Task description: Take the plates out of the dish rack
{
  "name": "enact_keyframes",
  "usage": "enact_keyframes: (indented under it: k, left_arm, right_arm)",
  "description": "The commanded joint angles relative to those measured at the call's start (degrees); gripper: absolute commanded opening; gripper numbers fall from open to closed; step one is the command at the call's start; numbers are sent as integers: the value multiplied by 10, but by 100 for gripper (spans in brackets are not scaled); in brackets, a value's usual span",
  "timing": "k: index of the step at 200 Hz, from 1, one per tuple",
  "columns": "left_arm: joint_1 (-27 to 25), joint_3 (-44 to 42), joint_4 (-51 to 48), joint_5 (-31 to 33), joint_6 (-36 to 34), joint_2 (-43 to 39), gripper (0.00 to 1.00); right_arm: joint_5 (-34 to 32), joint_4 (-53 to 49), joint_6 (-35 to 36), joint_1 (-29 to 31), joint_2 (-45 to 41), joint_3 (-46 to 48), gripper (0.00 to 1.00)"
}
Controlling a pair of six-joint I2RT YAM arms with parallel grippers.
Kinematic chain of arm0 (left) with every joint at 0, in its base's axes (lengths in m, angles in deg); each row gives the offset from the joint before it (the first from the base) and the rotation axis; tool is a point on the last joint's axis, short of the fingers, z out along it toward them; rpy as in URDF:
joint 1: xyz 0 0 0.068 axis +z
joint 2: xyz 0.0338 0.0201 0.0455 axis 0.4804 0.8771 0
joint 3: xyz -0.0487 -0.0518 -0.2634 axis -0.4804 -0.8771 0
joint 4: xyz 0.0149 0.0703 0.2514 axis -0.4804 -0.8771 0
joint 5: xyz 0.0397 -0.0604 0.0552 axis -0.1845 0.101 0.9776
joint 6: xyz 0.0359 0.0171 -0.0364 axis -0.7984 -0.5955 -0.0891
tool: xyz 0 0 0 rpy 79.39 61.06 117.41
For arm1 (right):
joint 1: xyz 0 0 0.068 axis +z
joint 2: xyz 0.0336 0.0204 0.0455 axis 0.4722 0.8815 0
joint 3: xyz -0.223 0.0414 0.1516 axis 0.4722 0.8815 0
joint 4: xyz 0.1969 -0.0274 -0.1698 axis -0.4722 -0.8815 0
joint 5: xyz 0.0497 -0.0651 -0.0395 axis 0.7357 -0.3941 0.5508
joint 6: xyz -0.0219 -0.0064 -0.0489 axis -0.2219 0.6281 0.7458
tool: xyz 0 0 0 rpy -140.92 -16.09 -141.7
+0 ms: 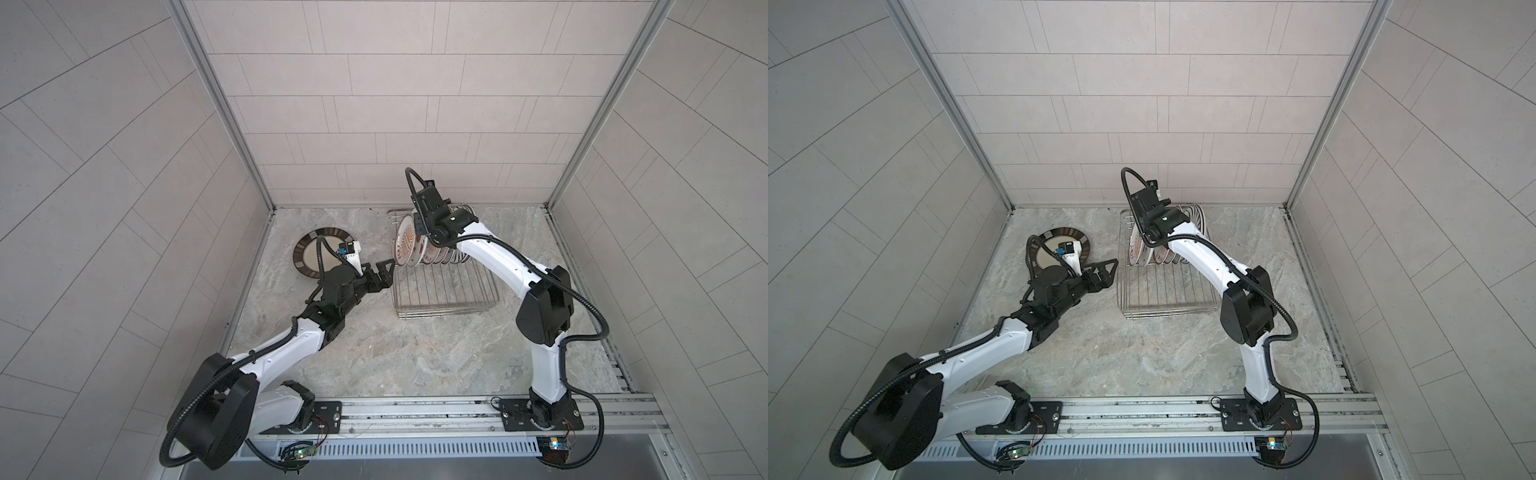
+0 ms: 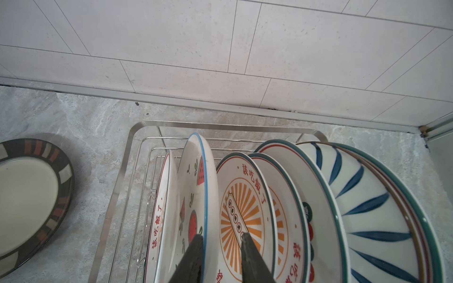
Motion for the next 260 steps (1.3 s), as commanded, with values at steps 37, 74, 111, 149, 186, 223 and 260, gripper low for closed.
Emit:
enact_keyframes:
  k: [37,74,111,149,186,223,260]
  left_arm:
    - [-2,0,22,3,7,6,100]
    - [-2,3,25,0,8,16,100]
    - [-2,3,23,1,8,14,100]
    - [-3,3,18,4,8,10,100]
    - [-2,1,8,5,5,-3,100]
    - [-3,-2,0,12,3,-17,100]
    - [-2,-2,0,13,3,-18,100]
  right_arm:
    - [49,-8,-14,-14,52,-23,28]
    - [66,-13,-23,-14,78,-40,20]
    - [36,-19,-30,-10,84,-51,15]
    - [-8,-39,-25,7,81,-88,10]
    - [-49,-85,-12,17,87,-142,9]
    - [-67,-90,-2,21,68,-142,6]
    - [-74,-96,5,21,63,-144,6]
